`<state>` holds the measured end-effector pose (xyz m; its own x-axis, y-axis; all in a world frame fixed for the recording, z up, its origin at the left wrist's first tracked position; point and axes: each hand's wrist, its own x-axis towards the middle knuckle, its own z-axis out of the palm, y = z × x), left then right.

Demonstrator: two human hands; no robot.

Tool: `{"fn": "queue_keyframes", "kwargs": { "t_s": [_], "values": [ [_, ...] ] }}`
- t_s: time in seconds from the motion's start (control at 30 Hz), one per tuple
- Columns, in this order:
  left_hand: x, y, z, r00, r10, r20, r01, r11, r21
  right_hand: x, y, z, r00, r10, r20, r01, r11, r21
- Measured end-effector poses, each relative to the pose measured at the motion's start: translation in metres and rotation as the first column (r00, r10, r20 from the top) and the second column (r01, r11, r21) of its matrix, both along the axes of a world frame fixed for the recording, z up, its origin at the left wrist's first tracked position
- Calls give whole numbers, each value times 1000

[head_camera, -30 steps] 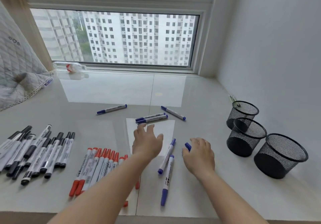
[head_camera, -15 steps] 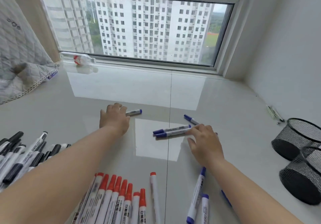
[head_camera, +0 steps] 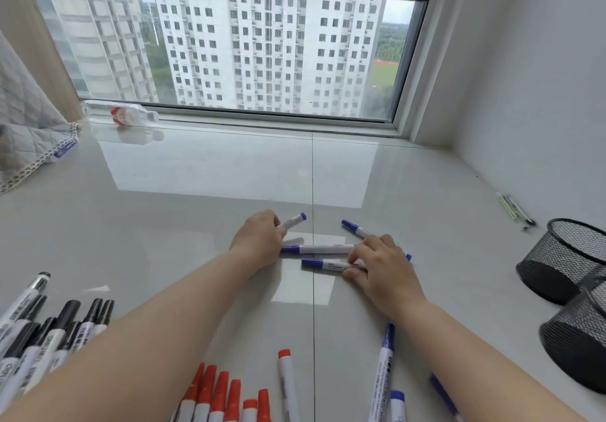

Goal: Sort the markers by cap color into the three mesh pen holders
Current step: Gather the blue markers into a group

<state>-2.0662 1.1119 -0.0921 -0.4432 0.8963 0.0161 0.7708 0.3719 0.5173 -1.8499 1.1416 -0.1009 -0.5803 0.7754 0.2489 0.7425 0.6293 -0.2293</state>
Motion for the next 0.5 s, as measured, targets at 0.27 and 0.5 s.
{"fn": "queue_keyframes", "kwargs": {
  "t_s": [0.27,0.5],
  "values": [
    [42,15,-4,972,-194,-133,172,971,-164,30,25,5,985,-83,151,89,996,-31],
    [50,14,-11,948,-193,-252,152,973,-176,11,38,2,986,-61,153,86,982,-166]
  ]
}}
